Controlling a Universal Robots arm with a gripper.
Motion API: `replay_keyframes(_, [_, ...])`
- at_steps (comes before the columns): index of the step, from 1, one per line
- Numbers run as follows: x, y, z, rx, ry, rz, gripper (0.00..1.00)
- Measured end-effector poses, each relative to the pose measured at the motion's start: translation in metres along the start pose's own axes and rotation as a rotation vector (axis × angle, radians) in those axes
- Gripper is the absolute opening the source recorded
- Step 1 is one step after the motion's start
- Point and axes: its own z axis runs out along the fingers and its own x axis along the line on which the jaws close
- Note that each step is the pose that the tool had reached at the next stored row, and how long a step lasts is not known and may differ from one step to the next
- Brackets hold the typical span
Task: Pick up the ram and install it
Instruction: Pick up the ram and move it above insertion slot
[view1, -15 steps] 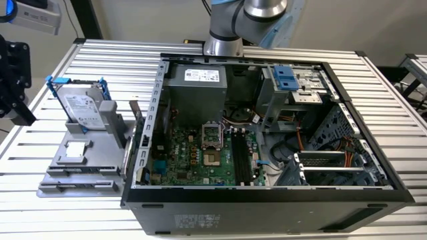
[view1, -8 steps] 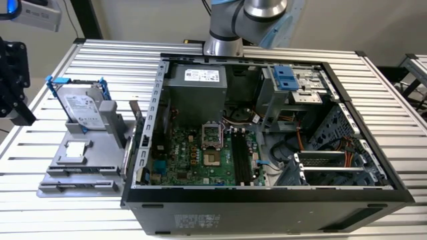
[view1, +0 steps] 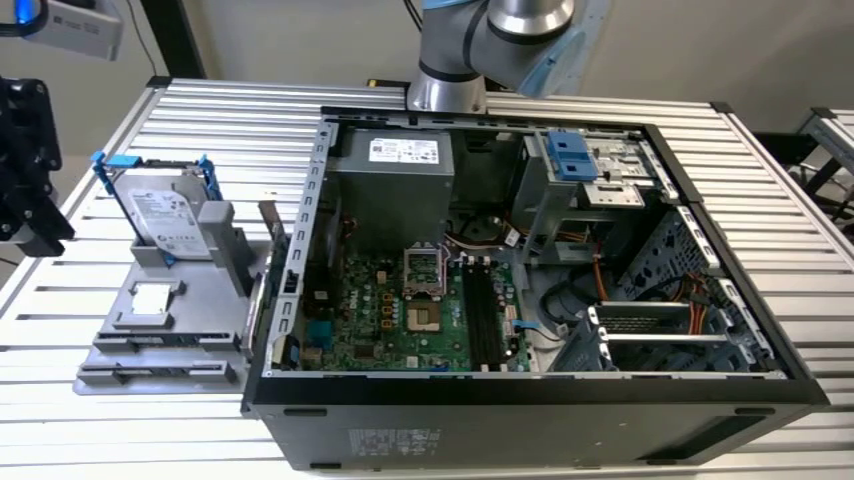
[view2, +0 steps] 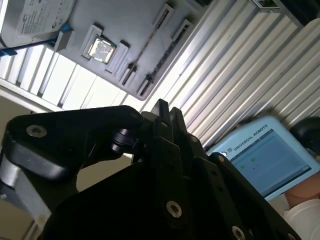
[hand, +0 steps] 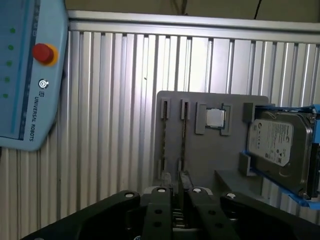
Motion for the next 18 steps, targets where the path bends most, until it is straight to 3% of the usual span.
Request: replay_keyframes(18, [0.0, 0.0, 0.0, 0.0007, 0.0009, -0.1, 1.0])
